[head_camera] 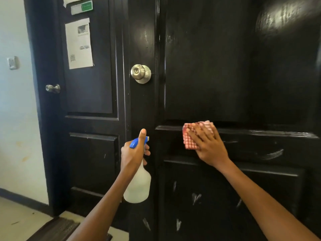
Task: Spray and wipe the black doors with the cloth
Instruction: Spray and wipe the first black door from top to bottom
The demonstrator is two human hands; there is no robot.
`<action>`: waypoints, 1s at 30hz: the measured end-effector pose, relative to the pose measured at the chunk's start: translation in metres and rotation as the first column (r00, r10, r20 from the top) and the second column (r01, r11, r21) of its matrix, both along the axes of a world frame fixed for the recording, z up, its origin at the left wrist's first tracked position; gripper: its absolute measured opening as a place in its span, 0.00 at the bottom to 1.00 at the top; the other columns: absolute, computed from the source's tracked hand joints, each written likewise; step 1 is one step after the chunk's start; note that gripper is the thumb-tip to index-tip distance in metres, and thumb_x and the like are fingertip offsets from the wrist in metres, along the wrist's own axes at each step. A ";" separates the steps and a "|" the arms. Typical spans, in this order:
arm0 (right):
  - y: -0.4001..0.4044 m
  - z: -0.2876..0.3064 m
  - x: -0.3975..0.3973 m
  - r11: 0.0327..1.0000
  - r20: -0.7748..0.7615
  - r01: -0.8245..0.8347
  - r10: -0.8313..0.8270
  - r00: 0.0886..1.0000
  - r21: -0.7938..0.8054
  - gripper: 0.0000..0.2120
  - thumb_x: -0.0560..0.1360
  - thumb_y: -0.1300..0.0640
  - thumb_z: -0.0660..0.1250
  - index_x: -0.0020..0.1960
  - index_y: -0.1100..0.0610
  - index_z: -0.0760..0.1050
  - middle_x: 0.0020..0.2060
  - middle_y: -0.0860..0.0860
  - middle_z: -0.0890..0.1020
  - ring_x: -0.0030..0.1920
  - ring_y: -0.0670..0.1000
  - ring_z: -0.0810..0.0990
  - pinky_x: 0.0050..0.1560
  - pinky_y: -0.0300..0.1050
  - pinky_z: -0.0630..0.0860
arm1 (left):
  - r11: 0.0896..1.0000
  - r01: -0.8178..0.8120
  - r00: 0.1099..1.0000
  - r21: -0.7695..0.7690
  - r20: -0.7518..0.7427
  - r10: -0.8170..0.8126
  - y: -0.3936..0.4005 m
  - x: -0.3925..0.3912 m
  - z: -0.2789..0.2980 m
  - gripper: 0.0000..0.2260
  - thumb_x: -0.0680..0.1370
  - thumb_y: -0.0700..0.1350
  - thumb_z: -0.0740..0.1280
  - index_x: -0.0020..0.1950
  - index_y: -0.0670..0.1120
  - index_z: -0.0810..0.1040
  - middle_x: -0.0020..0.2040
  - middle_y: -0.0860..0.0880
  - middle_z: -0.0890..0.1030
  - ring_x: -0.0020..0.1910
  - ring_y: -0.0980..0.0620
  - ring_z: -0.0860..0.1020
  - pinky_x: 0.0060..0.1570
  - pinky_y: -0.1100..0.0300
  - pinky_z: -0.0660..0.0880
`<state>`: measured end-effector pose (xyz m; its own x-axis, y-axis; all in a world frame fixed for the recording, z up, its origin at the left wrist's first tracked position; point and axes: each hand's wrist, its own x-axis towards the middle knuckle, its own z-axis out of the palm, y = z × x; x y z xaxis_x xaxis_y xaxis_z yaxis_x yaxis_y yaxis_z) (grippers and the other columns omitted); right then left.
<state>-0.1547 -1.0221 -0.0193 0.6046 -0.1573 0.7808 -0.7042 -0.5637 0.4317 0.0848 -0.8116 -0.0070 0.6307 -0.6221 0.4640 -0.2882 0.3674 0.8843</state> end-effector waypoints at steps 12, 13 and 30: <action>0.026 -0.027 0.088 0.962 0.298 -0.062 -0.021 0.954 0.266 0.36 0.80 0.37 0.57 0.84 0.48 0.51 0.82 0.56 0.54 0.82 0.61 0.50 0.78 0.69 0.47 | 0.999 -0.035 0.997 0.029 0.067 0.033 0.002 -0.003 -0.008 0.31 0.76 0.67 0.62 0.41 0.38 0.81 0.33 0.41 0.82 0.28 0.50 0.80 0.27 0.61 0.77; 0.031 -0.021 0.108 0.965 0.218 -0.089 0.034 0.975 0.247 0.36 0.81 0.38 0.58 0.84 0.48 0.49 0.83 0.55 0.52 0.82 0.60 0.48 0.78 0.68 0.48 | 0.999 -0.045 0.997 0.020 0.070 0.044 0.004 -0.001 -0.009 0.31 0.76 0.67 0.61 0.41 0.39 0.81 0.33 0.41 0.82 0.27 0.50 0.79 0.26 0.60 0.77; -0.023 -0.053 -0.093 0.990 0.434 0.097 -0.134 0.891 0.106 0.40 0.79 0.49 0.65 0.84 0.46 0.46 0.82 0.55 0.57 0.81 0.60 0.54 0.78 0.69 0.51 | 0.994 0.082 0.997 0.070 -0.005 -0.082 -0.027 -0.062 -0.019 0.27 0.76 0.66 0.63 0.45 0.42 0.83 0.36 0.43 0.83 0.34 0.47 0.83 0.28 0.59 0.78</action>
<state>-0.2476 -1.0448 -0.0720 0.1768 -0.2772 0.9444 -0.8735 -0.4864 0.0207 0.0233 -0.8390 -0.0263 0.5770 -0.7025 0.4166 -0.2582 0.3270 0.9090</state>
